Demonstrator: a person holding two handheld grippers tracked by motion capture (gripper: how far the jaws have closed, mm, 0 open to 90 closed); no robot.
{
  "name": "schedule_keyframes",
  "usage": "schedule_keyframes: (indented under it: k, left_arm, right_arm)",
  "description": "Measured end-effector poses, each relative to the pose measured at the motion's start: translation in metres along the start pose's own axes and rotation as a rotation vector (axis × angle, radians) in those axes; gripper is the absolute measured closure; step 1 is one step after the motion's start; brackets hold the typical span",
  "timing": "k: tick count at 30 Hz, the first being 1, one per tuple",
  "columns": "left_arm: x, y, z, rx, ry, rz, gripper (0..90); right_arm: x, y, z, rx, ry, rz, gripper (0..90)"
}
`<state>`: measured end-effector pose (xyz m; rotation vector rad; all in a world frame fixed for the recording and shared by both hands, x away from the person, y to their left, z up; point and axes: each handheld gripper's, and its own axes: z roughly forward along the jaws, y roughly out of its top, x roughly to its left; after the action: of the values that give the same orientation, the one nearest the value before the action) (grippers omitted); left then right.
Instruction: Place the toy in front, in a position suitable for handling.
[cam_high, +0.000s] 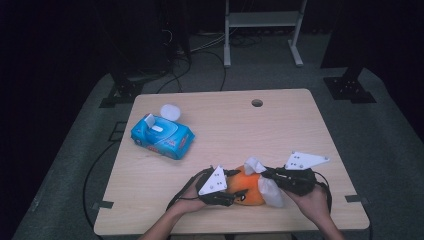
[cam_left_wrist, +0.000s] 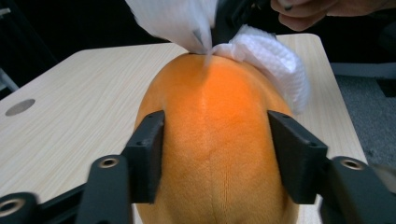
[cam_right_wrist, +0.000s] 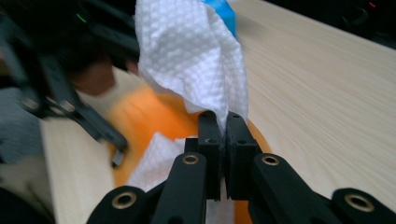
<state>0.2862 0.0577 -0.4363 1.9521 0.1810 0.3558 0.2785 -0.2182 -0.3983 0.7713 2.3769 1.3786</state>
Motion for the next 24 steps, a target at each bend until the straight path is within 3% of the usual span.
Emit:
schedule_keyframes:
  k: [2, 4, 7, 11, 14, 17, 21, 23, 24]
  left_arm:
    - [0.006, -0.001, 0.001, 0.011, -0.016, -0.078, 23.2]
    - [0.008, -0.002, 0.002, 0.015, -0.025, -0.092, 23.2]
    - [0.005, -0.001, 0.002, 0.009, -0.010, -0.064, 35.4]
    - [-0.006, 0.004, 0.005, -0.001, -0.028, 0.026, 40.4]
    - [-0.010, 0.004, 0.004, 0.002, -0.041, 0.068, 41.0]
    - [-0.006, 0.000, 0.001, 0.012, -0.031, 0.063, 41.4]
    - [0.001, -0.006, -0.002, 0.019, -0.027, 0.037, 41.0]
    - [0.005, -0.008, -0.003, 0.021, -0.023, 0.012, 38.7]
    - [0.005, -0.007, -0.003, 0.018, -0.024, -0.001, 35.2]
  right_arm:
    - [-0.003, -0.006, 0.001, 0.014, 0.018, 0.029, 86.2]
    - [-0.002, -0.006, 0.000, 0.020, 0.025, 0.034, 86.2]
    - [0.006, 0.003, -0.003, -0.015, 0.020, 0.001, 86.2]
    - [0.030, 0.018, 0.000, -0.074, 0.056, -0.077, 86.2]
    - [0.039, 0.021, 0.008, -0.042, 0.053, -0.109, 86.3]
    - [0.027, 0.014, 0.009, -0.036, 0.067, -0.060, 86.2]
    - [0.009, 0.004, 0.000, -0.032, 0.046, -0.005, 86.2]
    - [0.003, -0.001, -0.003, -0.016, 0.023, 0.008, 86.2]
    - [0.000, -0.004, -0.004, -0.013, 0.035, 0.030, 86.2]
